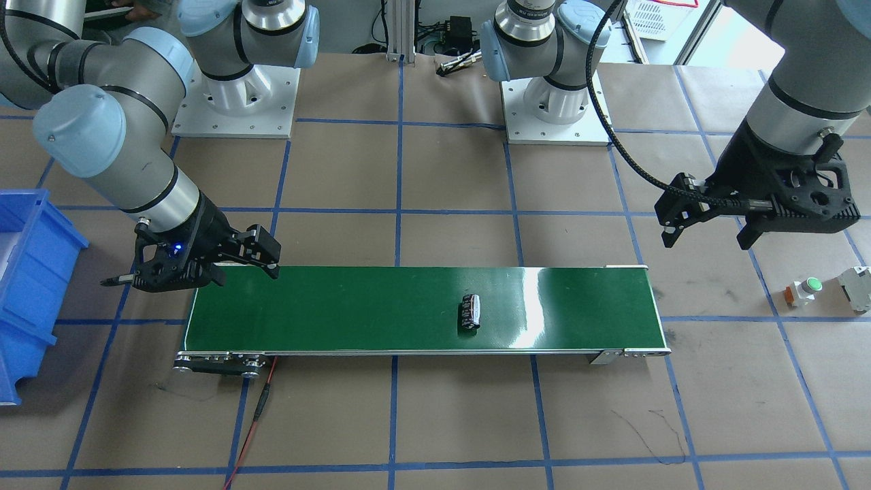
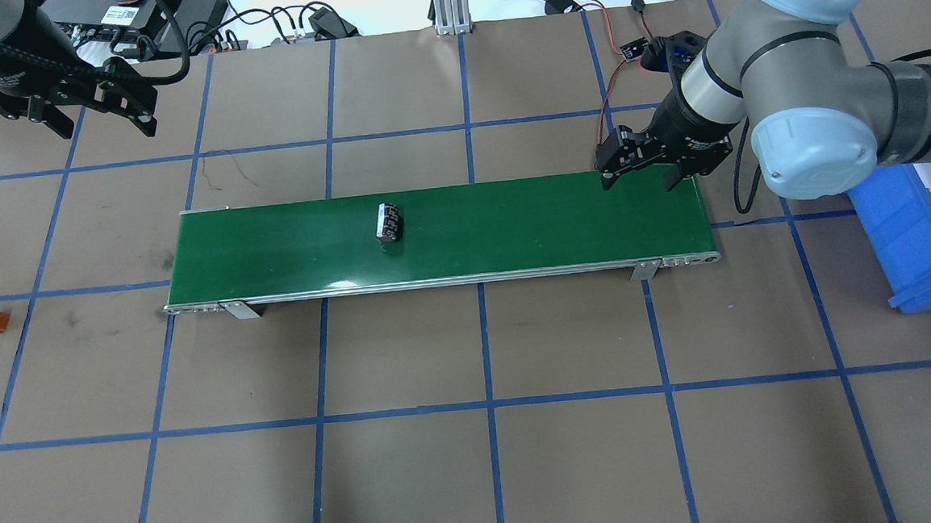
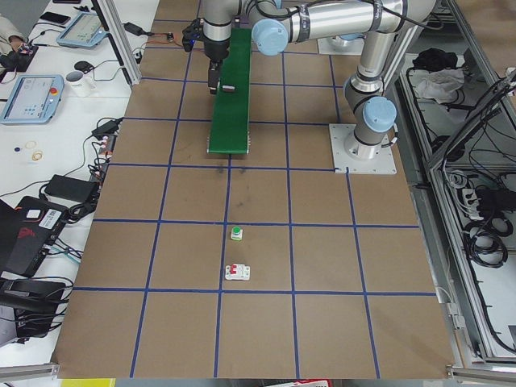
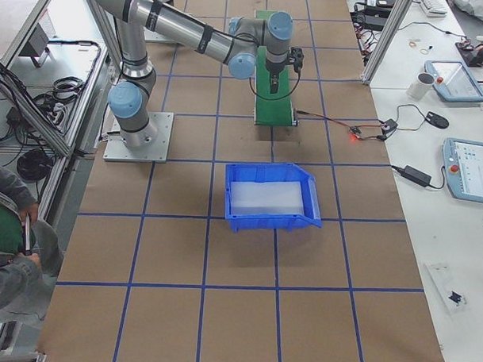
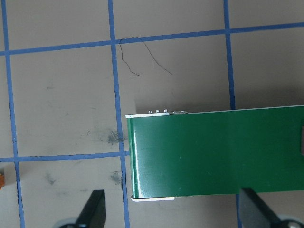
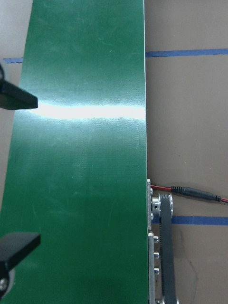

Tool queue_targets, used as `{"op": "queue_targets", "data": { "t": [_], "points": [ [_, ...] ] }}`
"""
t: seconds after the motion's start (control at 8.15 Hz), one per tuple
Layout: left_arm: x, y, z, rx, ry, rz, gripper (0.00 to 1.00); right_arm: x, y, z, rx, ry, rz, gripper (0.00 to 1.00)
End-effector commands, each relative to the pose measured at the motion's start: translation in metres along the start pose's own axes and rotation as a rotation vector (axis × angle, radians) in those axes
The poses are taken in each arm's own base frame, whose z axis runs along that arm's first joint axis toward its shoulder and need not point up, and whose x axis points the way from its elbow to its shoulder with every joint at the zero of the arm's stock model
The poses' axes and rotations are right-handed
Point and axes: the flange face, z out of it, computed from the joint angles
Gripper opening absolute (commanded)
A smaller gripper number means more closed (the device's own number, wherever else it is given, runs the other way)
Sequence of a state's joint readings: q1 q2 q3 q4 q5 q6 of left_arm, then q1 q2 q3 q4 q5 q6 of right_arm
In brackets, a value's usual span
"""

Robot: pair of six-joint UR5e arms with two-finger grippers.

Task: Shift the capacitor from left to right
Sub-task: 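Move the right gripper over the belt while the capacitor rides toward it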

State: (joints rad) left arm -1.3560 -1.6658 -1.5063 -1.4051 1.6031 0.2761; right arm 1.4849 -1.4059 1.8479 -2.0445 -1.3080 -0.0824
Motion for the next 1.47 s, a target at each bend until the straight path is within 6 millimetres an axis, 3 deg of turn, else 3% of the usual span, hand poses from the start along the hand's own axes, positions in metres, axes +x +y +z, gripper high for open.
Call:
{"op": "queue_targets", "data": {
  "t": [0.0, 0.25, 1.35],
  "points": [
    [0.000, 0.000, 0.000, 0.000, 0.002, -0.003, 1.00, 0.003, -0.010, 0.018, 0.005, -0.025, 0.037, 0.92],
    [0.000, 0.000, 0.000, 0.000, 0.002, -0.005, 1.00, 0.006, -0.012, 0.029, -0.013, -0.026, 0.042, 0.91],
    [0.000, 0.000, -0.002, 0.005, 0.000, -0.008, 1.00, 0.003, -0.013, 0.033, -0.020, -0.068, 0.071, 0.90]
  ]
}}
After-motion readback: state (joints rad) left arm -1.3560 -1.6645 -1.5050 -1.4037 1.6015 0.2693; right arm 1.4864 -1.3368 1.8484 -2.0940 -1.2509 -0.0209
